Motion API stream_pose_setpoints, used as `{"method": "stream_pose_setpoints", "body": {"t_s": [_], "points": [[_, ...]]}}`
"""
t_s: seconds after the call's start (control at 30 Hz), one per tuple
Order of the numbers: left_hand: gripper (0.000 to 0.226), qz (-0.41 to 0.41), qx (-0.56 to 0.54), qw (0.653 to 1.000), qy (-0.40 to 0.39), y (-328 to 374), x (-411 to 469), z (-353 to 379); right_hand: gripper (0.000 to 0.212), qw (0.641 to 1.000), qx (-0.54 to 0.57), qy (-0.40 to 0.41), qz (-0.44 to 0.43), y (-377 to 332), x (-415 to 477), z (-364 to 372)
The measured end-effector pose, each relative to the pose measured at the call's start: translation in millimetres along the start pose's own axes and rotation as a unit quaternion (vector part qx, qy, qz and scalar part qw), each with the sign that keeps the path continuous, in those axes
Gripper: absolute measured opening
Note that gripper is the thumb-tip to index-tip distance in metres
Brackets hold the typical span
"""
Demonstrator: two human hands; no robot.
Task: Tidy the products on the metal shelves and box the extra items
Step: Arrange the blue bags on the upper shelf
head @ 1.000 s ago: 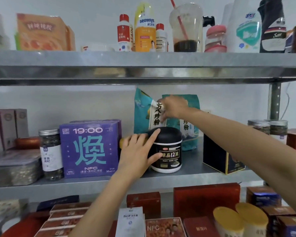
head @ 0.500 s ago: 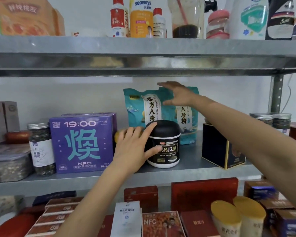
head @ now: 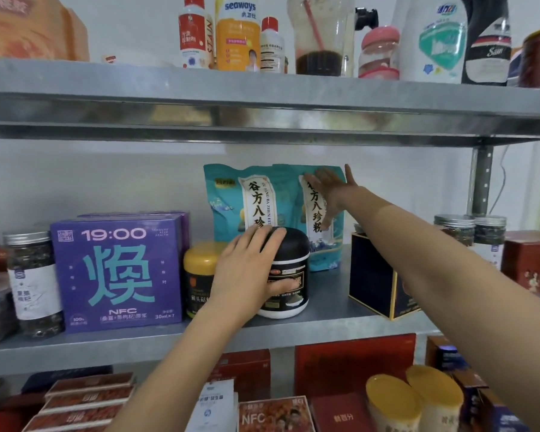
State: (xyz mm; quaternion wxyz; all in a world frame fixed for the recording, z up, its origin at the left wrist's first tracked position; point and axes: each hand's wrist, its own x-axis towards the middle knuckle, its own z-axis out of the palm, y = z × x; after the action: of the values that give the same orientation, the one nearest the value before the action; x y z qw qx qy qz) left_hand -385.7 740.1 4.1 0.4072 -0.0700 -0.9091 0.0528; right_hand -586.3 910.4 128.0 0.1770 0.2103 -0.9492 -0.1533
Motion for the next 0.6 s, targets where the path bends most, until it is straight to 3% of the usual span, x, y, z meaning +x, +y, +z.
{"method": "stream_pose_setpoints", "body": {"t_s": [0.1, 0.2, 0.47, 0.6], "points": [[0.090, -0.005, -0.001, 1.000, 0.001, 1.4, -0.6, 1.5, 0.133, 0.998, 0.036, -0.042, -0.005, -4.3, 3.9, 3.0], [0.090, -0.005, -0.001, 1.000, 0.004, 1.2, 0.2, 0.5, 0.112, 0.994, 0.086, -0.072, -0.002, -2.9, 9.0, 7.2], [0.089, -0.002, 0.001, 1.000, 0.003, 1.1, 0.2, -1.2, 0.075, 0.997, 0.042, -0.069, 0.014, -7.7, 7.2, -1.7], [0.088, -0.005, -0.005, 1.000, -0.001, 2.1, 1.5, -2.0, 0.073, 0.995, 0.072, -0.065, 0.024, -9.0, -4.5, -4.7]]}}
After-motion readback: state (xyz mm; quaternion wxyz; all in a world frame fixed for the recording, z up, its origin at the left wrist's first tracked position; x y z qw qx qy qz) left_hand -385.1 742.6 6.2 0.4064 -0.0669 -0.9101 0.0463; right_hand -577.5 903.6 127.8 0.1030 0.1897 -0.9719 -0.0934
